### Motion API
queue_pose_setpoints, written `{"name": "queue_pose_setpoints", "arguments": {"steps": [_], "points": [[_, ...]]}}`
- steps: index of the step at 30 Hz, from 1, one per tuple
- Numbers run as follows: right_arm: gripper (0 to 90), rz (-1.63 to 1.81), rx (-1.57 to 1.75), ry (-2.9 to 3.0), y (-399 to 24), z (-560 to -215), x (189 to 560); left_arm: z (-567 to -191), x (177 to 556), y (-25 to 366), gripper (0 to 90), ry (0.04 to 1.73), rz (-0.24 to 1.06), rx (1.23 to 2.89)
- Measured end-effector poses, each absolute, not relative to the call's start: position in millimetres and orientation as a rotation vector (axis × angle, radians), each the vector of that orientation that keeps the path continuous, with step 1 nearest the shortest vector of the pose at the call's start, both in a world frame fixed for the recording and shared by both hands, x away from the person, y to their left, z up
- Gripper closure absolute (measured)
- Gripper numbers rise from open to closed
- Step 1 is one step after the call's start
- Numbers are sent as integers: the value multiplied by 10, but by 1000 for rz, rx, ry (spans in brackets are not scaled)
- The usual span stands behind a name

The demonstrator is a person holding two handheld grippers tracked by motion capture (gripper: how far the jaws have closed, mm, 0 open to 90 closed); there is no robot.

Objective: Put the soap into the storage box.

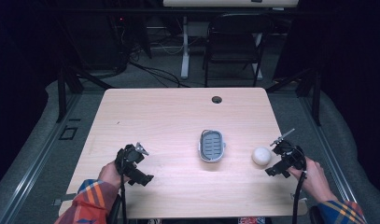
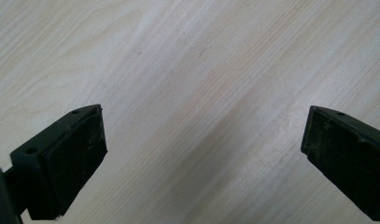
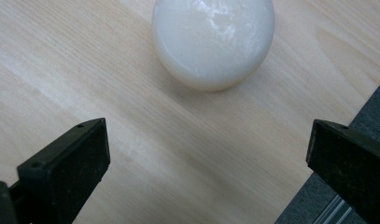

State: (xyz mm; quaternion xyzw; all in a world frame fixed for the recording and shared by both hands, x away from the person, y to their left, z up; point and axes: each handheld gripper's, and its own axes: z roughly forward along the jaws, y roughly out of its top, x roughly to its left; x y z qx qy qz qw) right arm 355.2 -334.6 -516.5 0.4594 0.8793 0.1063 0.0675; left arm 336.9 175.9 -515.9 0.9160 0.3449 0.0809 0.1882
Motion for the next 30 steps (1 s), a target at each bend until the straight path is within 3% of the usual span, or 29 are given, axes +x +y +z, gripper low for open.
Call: {"name": "queue_pose_setpoints", "arguments": {"steps": [29, 30], "points": [[0, 235, 1314, 2727, -3059, -5242, 3975, -5167, 3371, 1749, 1, 976, 222, 2582], [0, 385, 1397, 2637, -3026, -5332, 3940, -5165, 3371, 1751, 1, 972, 223, 2587]]}}
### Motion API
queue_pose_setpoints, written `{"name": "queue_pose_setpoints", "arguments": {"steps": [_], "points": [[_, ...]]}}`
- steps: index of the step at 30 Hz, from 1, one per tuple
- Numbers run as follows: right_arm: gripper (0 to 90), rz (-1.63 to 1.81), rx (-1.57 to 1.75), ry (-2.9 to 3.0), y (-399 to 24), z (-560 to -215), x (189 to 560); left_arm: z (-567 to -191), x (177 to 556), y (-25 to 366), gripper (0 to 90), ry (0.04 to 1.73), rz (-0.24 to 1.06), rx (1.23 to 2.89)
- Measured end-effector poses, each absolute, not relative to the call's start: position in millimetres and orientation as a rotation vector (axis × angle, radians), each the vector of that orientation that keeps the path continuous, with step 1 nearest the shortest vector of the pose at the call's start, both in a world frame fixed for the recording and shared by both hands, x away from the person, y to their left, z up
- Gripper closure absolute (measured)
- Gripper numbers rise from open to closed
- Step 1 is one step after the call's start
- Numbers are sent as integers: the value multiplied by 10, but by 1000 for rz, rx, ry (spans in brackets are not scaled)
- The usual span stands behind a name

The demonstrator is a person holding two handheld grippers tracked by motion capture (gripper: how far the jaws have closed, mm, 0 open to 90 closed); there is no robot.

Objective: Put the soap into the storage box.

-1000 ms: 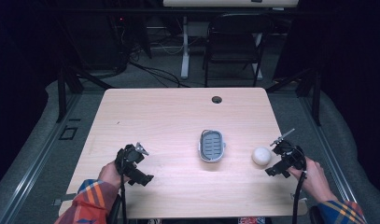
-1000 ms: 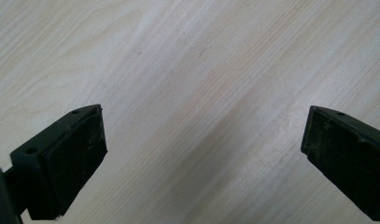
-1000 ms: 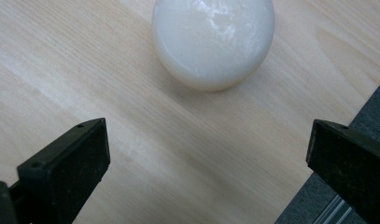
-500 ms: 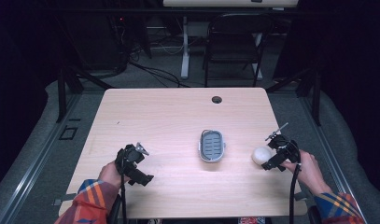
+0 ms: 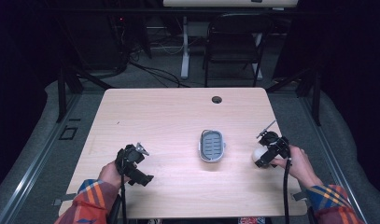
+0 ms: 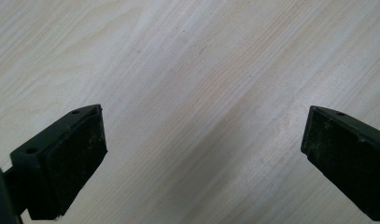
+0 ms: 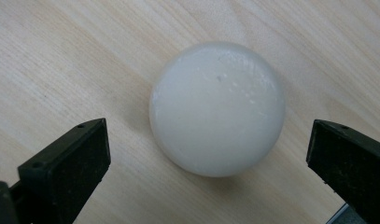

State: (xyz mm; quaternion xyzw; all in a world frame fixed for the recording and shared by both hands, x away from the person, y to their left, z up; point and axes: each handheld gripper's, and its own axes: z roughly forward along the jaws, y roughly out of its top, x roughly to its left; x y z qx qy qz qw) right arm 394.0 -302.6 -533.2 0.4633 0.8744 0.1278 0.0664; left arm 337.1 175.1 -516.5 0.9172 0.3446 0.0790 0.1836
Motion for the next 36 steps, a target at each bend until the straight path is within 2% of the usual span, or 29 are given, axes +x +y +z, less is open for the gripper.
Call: {"name": "queue_pose_setpoints", "arguments": {"steps": [1, 2, 6, 7, 8, 9, 14, 15, 16, 17, 20, 22, 31, 36], "points": [[0, 385, 1397, 2637, -3026, -5332, 3940, -5165, 3371, 1751, 1, 972, 223, 2587], [0, 219, 1311, 2728, -3023, -5253, 4012, -5166, 3371, 1750, 1, 974, 223, 2583], [0, 211, 1302, 2735, -2993, -5270, 4046, -5168, 3373, 1749, 1, 973, 215, 2582], [0, 303, 1354, 2682, -2972, -5328, 4026, -5166, 3374, 1751, 0, 969, 216, 2585], [0, 110, 1237, 2781, -2983, -5235, 4100, -5168, 3373, 1750, 0, 972, 215, 2581], [0, 228, 1310, 2719, -2960, -5305, 4069, -5169, 3373, 1751, 0, 973, 214, 2581], [1, 165, 1274, 2736, -2916, -5300, 4142, -5167, 3373, 1753, 0, 969, 218, 2585], [4, 259, 1333, 2691, -2899, -5359, 4120, -5167, 3373, 1754, 0, 968, 220, 2583], [9, 75, 1215, 2776, -2911, -5275, 4187, -5167, 3372, 1754, 0, 968, 220, 2583], [27, 158, 1272, 2735, -2900, -5338, 4168, -5167, 3372, 1754, 1, 967, 219, 2583], [67, 122, 1259, 2753, -2902, -5324, 4188, -5166, 3372, 1754, 1, 969, 221, 2583], [140, 185, 1316, 2710, -2888, -5366, 4180, -5167, 3372, 1752, 1, 970, 218, 2586], [167, 121, 1296, 2747, -2873, -5371, 4243, -5171, 3371, 1746, 1, 974, 221, 2590], [226, 44, 1290, 2781, -2850, -5371, 4272, -5176, 3373, 1743, 1, 974, 221, 2593]]}}
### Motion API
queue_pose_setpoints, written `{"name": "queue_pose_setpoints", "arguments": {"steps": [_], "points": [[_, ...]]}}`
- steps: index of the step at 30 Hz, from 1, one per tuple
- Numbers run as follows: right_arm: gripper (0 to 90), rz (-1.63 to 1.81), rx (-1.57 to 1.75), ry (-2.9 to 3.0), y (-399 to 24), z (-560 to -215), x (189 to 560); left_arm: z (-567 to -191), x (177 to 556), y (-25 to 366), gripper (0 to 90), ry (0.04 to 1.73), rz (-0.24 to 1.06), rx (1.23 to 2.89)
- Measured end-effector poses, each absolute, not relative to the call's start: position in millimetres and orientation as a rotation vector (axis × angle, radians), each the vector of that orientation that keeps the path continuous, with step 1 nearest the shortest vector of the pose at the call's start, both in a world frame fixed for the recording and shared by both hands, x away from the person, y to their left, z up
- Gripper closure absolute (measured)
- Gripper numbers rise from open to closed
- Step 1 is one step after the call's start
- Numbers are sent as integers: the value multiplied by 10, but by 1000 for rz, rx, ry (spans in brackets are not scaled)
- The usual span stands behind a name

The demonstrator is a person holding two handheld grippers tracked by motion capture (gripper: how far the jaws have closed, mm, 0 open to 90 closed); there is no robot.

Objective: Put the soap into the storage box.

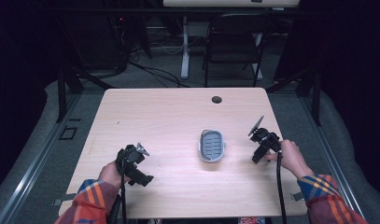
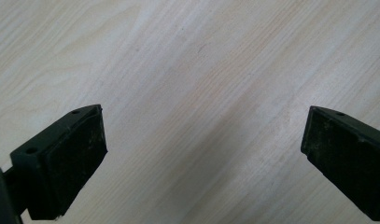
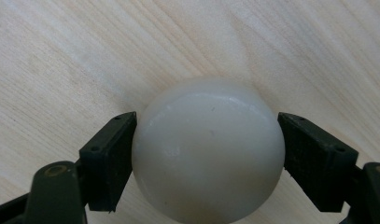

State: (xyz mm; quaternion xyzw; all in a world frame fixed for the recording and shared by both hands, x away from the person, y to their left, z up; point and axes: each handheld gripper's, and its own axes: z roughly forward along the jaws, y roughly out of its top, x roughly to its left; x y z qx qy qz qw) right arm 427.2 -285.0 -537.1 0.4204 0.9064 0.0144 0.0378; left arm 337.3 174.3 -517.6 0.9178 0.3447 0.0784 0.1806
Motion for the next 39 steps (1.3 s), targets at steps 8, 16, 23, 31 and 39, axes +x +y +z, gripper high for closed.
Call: {"name": "queue_pose_setpoints", "arguments": {"steps": [8, 16, 23, 31, 39], "points": [[242, -13, 1276, 2805, -2819, -5372, 4309, -5180, 3371, 1740, 2, 977, 223, 2594], [244, 9, 1270, 2801, -2805, -5337, 4307, -5178, 3372, 1740, 2, 970, 224, 2601], [244, 22, 1249, 2807, -2767, -5271, 4326, -5180, 3369, 1733, 3, 970, 225, 2606], [245, 6, 1210, 2832, -2693, -5223, 4342, -5178, 3366, 1736, 5, 970, 229, 2606], [245, 23, 1190, 2853, -2609, -5188, 4327, -5176, 3363, 1736, 5, 970, 232, 2605]]}}
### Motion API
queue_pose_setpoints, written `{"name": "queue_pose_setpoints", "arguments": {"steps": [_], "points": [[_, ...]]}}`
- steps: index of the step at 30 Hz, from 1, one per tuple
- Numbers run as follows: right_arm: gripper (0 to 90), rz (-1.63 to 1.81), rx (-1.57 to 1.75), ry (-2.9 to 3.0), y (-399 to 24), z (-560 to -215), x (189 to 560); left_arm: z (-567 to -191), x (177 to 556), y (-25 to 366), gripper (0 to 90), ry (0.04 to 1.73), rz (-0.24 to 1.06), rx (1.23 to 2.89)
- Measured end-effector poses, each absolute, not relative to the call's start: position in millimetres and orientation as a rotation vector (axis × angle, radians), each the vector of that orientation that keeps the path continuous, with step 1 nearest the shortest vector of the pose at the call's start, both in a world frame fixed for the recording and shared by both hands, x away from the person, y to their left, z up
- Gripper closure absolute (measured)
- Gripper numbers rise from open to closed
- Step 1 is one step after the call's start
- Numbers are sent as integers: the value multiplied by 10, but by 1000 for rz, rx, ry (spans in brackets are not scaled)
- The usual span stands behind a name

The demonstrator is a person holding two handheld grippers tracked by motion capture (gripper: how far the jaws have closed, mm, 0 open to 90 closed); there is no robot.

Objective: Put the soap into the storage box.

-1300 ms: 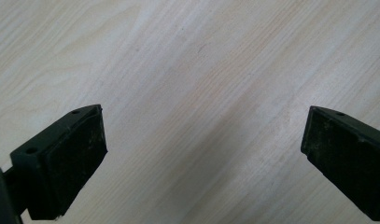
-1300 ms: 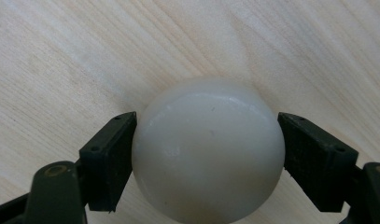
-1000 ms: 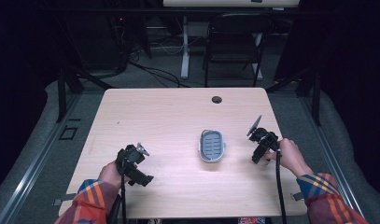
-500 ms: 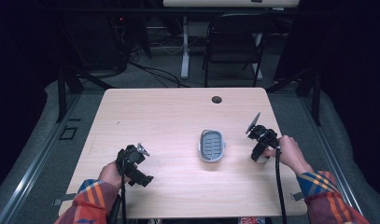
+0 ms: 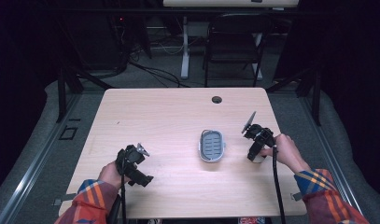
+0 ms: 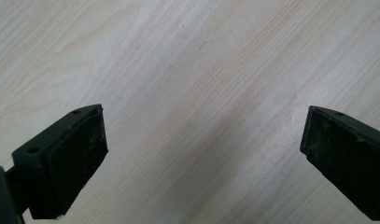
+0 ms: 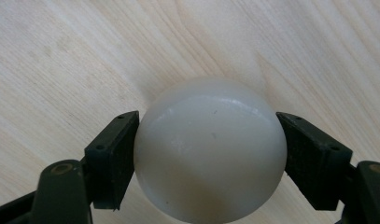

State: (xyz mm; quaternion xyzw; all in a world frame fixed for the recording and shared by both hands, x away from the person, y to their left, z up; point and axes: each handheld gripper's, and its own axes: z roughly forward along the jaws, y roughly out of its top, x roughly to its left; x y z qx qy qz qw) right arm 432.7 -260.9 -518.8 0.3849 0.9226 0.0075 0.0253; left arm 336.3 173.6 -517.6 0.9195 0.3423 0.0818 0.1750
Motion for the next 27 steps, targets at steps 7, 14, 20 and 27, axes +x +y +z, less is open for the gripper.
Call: {"name": "queue_pose_setpoints", "arguments": {"steps": [7, 14, 20, 27], "points": [[246, 19, 1150, 2882, -2458, -5160, 4349, -5178, 3366, 1736, 5, 969, 228, 2605], [246, 33, 1136, 2889, -2349, -5133, 4359, -5176, 3368, 1732, 6, 962, 231, 2604], [246, 33, 1114, 2900, -2296, -5076, 4395, -5179, 3376, 1723, 6, 959, 234, 2605], [246, 68, 1122, 2898, -2225, -5028, 4431, -5184, 3381, 1724, 6, 968, 234, 2603]]}}
